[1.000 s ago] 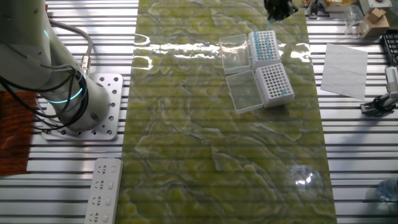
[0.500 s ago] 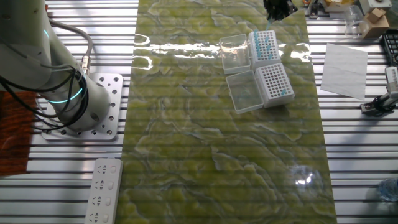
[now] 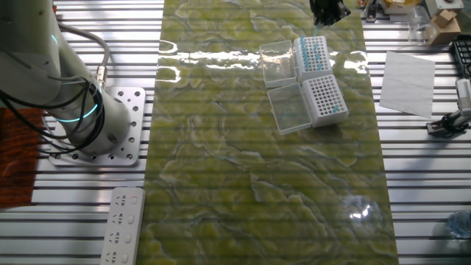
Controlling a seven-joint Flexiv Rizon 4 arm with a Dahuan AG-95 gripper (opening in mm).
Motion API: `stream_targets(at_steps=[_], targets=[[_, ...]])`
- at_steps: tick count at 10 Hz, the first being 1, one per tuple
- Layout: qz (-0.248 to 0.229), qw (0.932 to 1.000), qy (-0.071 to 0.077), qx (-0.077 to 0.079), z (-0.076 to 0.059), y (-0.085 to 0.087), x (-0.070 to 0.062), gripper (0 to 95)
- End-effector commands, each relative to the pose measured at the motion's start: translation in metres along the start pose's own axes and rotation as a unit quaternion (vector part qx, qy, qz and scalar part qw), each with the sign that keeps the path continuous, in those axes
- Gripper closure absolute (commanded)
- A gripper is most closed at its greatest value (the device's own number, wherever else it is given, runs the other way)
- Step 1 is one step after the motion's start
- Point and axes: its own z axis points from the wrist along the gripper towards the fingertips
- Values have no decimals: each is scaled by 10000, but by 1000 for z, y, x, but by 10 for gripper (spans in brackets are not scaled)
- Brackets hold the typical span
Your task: Transfer all medium pipette tips from one holder to another
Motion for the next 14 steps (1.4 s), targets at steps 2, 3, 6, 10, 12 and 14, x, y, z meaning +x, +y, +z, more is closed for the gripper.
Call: stream_targets(at_steps=[2,3,6,10,12,14], targets=[[23,10000,-13,3,0,2,0,950],[23,10000,-13,3,0,2,0,950],[26,10000,-31,18,1,3,-1,950],[23,10000,-29,28,2,3,-1,950],[18,10000,-32,33,5,2,-2,950],[4,10000,-35,37,7,2,-2,950]])
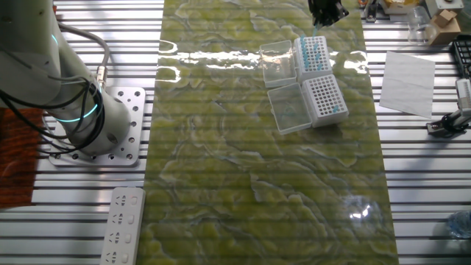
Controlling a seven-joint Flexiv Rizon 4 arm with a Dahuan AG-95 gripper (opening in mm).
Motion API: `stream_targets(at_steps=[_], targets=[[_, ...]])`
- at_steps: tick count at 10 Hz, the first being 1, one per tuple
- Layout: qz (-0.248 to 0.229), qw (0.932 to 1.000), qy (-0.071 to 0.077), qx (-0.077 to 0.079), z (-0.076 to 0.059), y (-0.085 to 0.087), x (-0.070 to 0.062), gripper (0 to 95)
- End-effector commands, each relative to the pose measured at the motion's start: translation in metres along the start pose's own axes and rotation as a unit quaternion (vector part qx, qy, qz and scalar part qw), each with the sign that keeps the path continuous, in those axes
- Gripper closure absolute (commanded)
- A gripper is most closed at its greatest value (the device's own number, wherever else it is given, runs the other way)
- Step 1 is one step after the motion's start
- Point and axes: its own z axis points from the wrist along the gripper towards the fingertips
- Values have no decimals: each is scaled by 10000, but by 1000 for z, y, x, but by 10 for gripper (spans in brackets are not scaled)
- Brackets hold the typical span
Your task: Transfer all medium pipette tips from one holder to another
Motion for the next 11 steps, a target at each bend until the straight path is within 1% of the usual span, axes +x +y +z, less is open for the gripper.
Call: stream_targets(at_steps=[1,2,4,6,7,8,9,10,11], targets=[[-38,10000,-3,5,0,0,0,950],[-72,10000,-2,10,0,0,0,950],[-220,9998,11,25,1,-1,1,570],[-261,9997,16,35,2,-1,2,570],[-319,9995,45,75,2,-1,3,570],[-421,9989,94,165,3,-3,5,570],[-652,9975,141,241,2,-12,9,570],[-710,9970,156,257,0,-15,9,570],[-933,9951,197,274,-5,-31,13,570]])
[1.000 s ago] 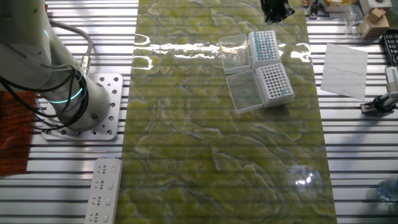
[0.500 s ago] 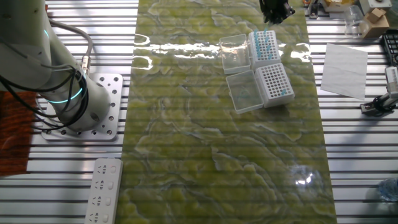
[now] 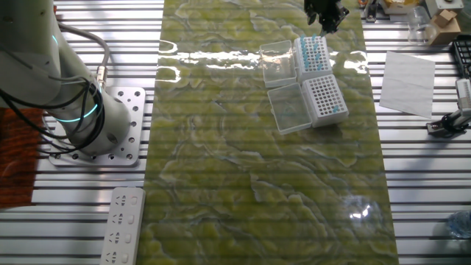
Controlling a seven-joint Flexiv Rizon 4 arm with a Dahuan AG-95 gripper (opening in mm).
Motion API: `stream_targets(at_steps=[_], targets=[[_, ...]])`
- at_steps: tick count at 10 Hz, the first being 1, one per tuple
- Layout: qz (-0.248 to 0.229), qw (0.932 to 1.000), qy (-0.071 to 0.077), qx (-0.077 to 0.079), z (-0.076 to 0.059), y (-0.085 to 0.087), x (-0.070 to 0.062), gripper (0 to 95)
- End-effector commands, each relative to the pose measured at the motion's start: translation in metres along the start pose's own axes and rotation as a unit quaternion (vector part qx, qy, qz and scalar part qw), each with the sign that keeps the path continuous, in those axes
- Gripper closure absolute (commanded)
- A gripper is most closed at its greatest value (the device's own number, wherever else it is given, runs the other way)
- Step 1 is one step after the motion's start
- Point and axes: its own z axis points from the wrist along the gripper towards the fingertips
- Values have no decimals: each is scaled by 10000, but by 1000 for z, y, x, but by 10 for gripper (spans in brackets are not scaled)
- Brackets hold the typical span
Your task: Transfer all medium pipette tips from one holder to another
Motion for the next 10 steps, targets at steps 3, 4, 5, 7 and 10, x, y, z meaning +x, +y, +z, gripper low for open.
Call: stream_targets(at_steps=[3,4,5,7,10], targets=[[-735,9973,65,-3,-8,-63,31,570],[-894,9960,56,-11,-7,-82,43,570],[-932,9956,55,-12,-7,-87,47,570],[-1014,9948,65,-8,-5,-109,63,570],[-1148,9933,81,17,2,-126,74,570]])
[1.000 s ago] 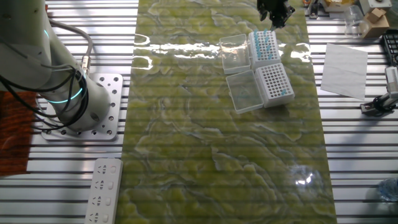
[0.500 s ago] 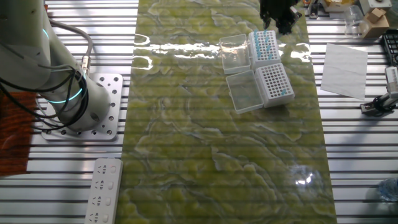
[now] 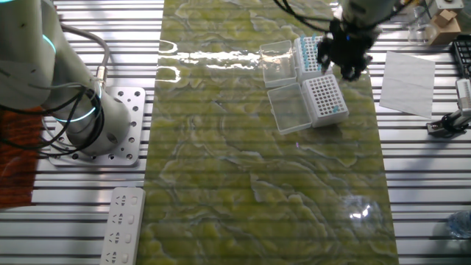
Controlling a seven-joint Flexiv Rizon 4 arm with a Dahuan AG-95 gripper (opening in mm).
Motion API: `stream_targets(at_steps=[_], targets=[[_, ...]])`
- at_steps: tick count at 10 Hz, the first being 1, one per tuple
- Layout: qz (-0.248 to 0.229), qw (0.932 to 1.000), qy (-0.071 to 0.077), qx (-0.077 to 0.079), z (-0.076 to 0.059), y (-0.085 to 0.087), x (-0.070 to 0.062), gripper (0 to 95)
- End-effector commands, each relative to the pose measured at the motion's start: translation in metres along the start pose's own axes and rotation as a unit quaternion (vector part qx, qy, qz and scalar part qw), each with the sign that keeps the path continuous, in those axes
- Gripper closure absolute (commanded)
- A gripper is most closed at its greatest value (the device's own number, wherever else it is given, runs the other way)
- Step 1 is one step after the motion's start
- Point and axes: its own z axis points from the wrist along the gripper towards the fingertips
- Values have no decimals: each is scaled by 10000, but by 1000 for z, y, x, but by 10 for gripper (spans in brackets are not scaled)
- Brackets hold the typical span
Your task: Transfer all medium pipette tips from one holder to another
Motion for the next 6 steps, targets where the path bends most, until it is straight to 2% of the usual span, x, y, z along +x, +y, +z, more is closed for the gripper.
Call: stream_targets(at_steps=[1,3,6], targets=[[-112,9999,44,23,3,-9,5,570],[-166,9998,111,82,6,-15,9,570],[-292,9994,117,118,14,-23,20,570]])
